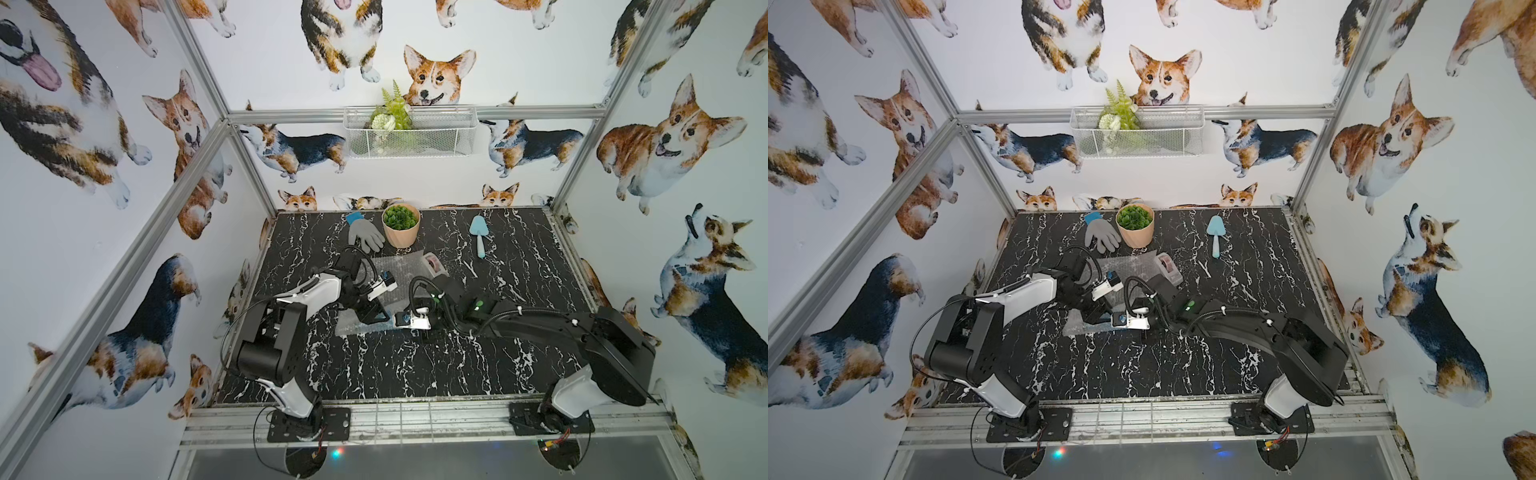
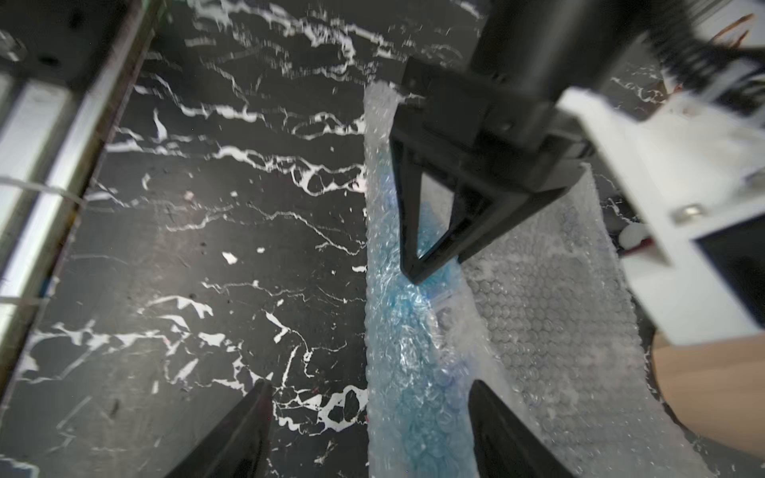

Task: Wrap wine bottles in bubble wrap
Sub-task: Wrap the wine bottle in bubble wrap.

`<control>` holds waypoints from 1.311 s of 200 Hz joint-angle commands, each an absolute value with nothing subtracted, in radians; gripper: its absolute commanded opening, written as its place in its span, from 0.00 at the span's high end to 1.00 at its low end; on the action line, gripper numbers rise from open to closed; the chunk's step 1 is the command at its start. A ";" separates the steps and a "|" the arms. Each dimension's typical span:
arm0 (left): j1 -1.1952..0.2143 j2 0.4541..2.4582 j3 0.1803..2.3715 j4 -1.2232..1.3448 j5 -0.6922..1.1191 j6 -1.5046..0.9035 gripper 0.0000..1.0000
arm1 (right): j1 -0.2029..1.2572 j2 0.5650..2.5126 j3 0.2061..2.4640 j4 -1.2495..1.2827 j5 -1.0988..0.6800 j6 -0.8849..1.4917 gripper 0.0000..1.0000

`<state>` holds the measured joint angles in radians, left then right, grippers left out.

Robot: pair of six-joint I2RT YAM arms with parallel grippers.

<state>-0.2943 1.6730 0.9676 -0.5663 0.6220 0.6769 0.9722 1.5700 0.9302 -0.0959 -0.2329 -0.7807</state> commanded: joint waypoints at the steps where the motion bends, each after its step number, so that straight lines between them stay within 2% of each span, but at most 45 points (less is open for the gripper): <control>1: -0.293 1.693 0.986 -0.629 0.539 0.690 0.48 | 1.003 1.652 0.967 0.012 -0.118 -0.925 0.23; 84: -0.292 1.682 0.993 -0.638 0.550 0.689 0.48 | 0.993 1.811 1.033 0.004 -0.029 -0.995 0.23; 122: -0.293 1.687 1.008 -0.649 0.554 0.688 0.47 | 0.981 1.836 1.075 -0.042 -0.047 -0.997 0.26; 179: -0.272 1.623 1.088 -0.700 0.599 0.649 0.35 | 0.953 1.861 1.092 -0.098 -0.100 -0.956 0.36; 198: -0.266 1.621 1.131 -0.759 0.609 0.647 0.32 | 0.951 1.874 1.110 -0.118 -0.109 -0.929 0.36; 205: -0.265 1.622 1.147 -0.781 0.608 0.647 0.30 | 0.948 1.878 1.118 -0.128 -0.120 -0.913 0.41; 223: -0.263 1.608 1.177 -0.793 0.532 0.606 0.29 | 0.941 1.879 1.130 -0.148 -0.156 -0.866 0.48; 241: -0.240 1.570 1.204 -0.795 0.446 0.533 0.27 | 0.932 1.874 1.127 -0.157 -0.193 -0.830 0.49; 262: -0.201 1.500 1.216 -0.804 0.429 0.474 0.25 | 0.910 1.873 1.145 -0.198 -0.256 -0.777 0.50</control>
